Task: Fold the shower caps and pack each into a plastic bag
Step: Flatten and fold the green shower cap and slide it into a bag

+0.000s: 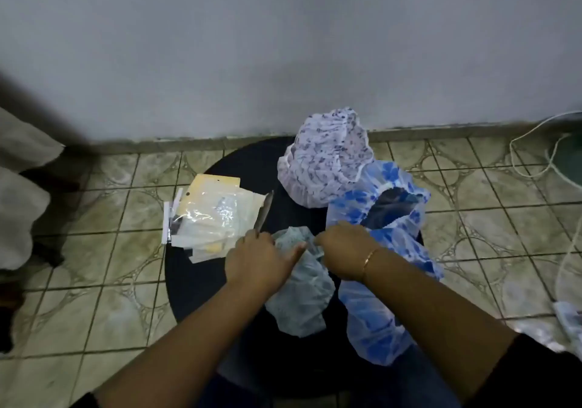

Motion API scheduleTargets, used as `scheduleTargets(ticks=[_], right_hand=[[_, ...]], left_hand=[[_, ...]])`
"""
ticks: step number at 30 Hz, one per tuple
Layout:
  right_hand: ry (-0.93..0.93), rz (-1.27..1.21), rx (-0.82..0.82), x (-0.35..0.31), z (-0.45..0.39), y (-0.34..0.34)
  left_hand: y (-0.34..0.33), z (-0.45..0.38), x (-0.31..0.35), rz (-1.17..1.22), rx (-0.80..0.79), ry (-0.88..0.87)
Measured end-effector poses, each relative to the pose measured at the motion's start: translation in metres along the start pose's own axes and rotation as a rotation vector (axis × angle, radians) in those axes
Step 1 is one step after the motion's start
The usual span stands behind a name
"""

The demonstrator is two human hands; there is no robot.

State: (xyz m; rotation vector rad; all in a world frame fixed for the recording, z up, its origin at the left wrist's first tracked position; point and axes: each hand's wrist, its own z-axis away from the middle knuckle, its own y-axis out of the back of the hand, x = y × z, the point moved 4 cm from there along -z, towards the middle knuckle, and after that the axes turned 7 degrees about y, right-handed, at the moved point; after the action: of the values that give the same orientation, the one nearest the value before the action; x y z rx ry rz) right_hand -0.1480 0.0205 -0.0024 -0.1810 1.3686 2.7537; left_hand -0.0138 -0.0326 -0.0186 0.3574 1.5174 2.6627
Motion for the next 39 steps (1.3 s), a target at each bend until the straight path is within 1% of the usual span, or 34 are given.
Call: scheduleTargets(ticks=[1, 3, 7, 8, 10, 13, 17, 20, 24, 26, 29, 32, 35, 37, 39], right_hand=[[0.002, 0.022, -0.030, -0.001, -0.008, -0.003], [0.026, 0.042, -0.062, -0.001, -0.023, -0.009], [0.100, 0.105, -0.198, -0.009, -0.038, -0.016], [0.110, 0.138, -0.202, -0.007, -0.040, -0.014], [0.115, 0.186, -0.187, -0.002, -0.036, -0.013], [0.074, 0.189, -0.129, 0.009, -0.018, -0.012], [0.014, 0.047, -0.028, 0.029, 0.021, -0.011], [-0.022, -0.001, -0.019, 0.042, 0.044, -0.021], [-0.114, 0.137, -0.007, 0.058, 0.048, -0.052], [-0.149, 0.192, 0.059, 0.061, 0.042, -0.064], [-0.158, 0.210, 0.253, 0.062, 0.037, -0.071], [-0.153, 0.109, 0.360, 0.064, 0.042, -0.066], [-0.089, 0.033, 0.436, 0.054, 0.054, -0.050], [-0.023, -0.112, 0.496, 0.049, 0.061, -0.037], [0.020, -0.244, 0.587, 0.047, 0.065, -0.023]], left_hand=[[-0.003, -0.002, 0.000, -0.058, 0.062, -0.018], [-0.015, -0.008, 0.000, -0.132, 0.114, -0.057], [-0.032, -0.021, -0.008, -0.135, 0.068, -0.138], [-0.032, -0.023, -0.010, -0.128, 0.067, -0.160], [-0.035, -0.028, -0.011, -0.087, 0.119, -0.226], [-0.045, -0.031, -0.012, -0.009, 0.197, -0.307], [-0.063, -0.022, -0.018, 0.130, 0.257, -0.339], [-0.072, -0.006, -0.027, 0.266, 0.256, -0.337], [-0.085, 0.012, -0.041, 0.468, 0.224, -0.316], [-0.092, 0.014, -0.049, 0.596, 0.190, -0.297], [-0.100, 0.018, -0.061, 0.786, 0.174, -0.261], [-0.105, 0.015, -0.072, 0.936, 0.134, -0.233], [-0.107, 0.010, -0.081, 1.051, 0.097, -0.210], [-0.109, 0.003, -0.088, 1.127, 0.073, -0.204], [-0.112, 0.001, -0.094, 1.226, 0.004, -0.171]])
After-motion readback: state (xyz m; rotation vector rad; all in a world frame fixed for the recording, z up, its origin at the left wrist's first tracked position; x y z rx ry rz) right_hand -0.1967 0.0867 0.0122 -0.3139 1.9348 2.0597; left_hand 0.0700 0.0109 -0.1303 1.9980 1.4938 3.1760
